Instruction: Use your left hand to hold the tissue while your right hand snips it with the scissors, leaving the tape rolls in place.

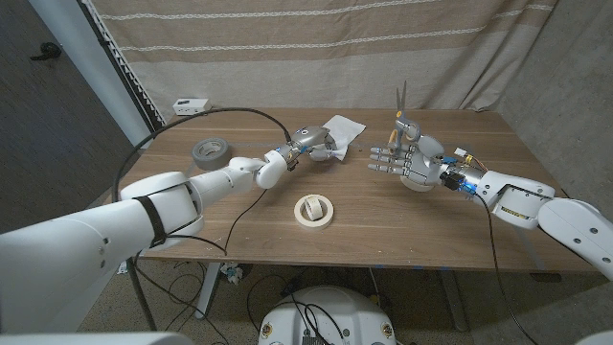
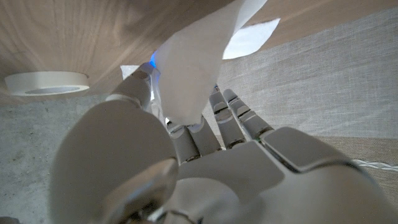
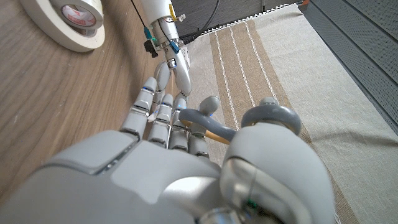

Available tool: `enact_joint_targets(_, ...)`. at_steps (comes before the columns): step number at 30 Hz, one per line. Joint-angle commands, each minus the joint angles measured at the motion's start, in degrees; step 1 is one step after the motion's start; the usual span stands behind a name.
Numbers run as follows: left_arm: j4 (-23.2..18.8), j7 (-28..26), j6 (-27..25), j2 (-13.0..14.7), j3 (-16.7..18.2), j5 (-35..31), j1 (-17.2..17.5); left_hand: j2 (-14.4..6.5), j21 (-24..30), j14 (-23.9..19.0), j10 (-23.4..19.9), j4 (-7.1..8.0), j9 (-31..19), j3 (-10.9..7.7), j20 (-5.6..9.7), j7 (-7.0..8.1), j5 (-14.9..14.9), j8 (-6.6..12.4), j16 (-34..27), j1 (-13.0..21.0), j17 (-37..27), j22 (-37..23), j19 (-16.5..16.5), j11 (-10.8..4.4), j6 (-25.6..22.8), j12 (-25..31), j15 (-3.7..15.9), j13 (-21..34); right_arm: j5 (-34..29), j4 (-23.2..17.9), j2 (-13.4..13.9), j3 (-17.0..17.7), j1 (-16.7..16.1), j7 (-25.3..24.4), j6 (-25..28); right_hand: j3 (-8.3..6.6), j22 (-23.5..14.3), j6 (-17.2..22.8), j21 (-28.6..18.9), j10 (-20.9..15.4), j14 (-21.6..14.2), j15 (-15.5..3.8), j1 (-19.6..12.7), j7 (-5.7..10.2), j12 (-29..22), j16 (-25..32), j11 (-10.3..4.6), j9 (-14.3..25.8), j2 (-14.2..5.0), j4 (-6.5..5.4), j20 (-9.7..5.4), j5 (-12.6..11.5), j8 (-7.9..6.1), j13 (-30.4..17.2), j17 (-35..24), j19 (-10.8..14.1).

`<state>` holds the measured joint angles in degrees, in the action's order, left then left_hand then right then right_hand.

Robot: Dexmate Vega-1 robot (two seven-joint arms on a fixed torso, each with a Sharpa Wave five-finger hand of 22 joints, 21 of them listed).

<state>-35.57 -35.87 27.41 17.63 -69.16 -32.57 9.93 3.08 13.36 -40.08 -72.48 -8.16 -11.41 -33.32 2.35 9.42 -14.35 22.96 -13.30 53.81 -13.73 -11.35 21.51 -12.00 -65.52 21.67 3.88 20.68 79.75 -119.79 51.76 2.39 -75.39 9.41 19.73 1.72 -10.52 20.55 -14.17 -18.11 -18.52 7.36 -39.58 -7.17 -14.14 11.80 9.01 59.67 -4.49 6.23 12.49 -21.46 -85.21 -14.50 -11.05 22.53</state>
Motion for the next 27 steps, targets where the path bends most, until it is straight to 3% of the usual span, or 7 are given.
enact_joint_targets(1,-5.5,-6.0,0.2,2.6,5.4,1.2,3.4,0.2,0.4,-1.3,0.3,0.01,-1.9,-0.79,0.31,0.75,-0.7,1.37,-0.1,0.8,-0.4,-0.1,0.5,-0.1,-2.3,0.4,9.34,0.4,-0.3,-0.7,-0.3,0.3,-0.8,-0.1,-0.5,0.48,-0.3,-0.1,0.3,0.0,-0.1,-0.05,0.0,-0.14,0.1,-0.3,0.26,0.0,-0.22,0.03,0.01,-0.3,-0.29,-0.2,-0.2,0.6)
enact_joint_targets(14,-6.7,-7.0,1.1,3.0,9.1,2.4,5.4,1.0,0.4,-1.4,1.9,0.41,-2.1,-1.58,0.39,1.73,-1.5,1.44,0.7,0.7,-0.5,-0.4,0.3,-0.17,-1.1,0.2,9.29,1.1,-0.8,-1.1,-0.4,0.5,-1.3,-0.7,-0.9,0.6,-0.3,-0.2,0.5,-0.1,-0.1,0.04,-0.1,-0.3,0.1,-0.3,0.24,0.1,-0.35,0.03,0.0,-0.4,-0.42,-0.2,-0.2,0.7)
enact_joint_targets(17,-7.9,-9.8,-0.2,3.8,8.9,0.2,5.5,1.2,0.4,-1.1,2.1,0.54,-2.1,-1.71,0.39,1.9,-1.6,1.36,0.9,0.6,-0.5,-0.4,0.3,-0.16,-0.6,0.2,9.24,1.2,-1.1,-1.2,-0.5,0.6,-1.5,-0.9,-1.1,0.62,-0.3,-0.1,0.6,0.0,-0.1,0.03,-0.1,-0.38,0.1,-0.3,0.23,-0.4,-0.39,0.07,0.01,-0.4,-0.19,-0.2,-0.2,0.8)
enact_joint_targets(27,-8.6,-6.4,0.7,3.6,12.6,5.4,7.5,1.0,0.5,-0.6,2.7,1.03,-2.3,-2.12,0.4,1.93,-2.0,1.54,1.3,0.2,-0.5,-0.6,0.2,-0.18,-0.2,0.2,9.24,1.6,-0.9,-0.8,0.1,0.4,-1.3,-1.4,-0.3,0.76,-0.3,-0.1,0.8,0.0,-0.1,0.14,-0.2,-0.49,0.1,-0.3,0.23,-0.9,-0.39,0.1,0.01,-0.4,0.09,-0.2,-0.2,0.9)
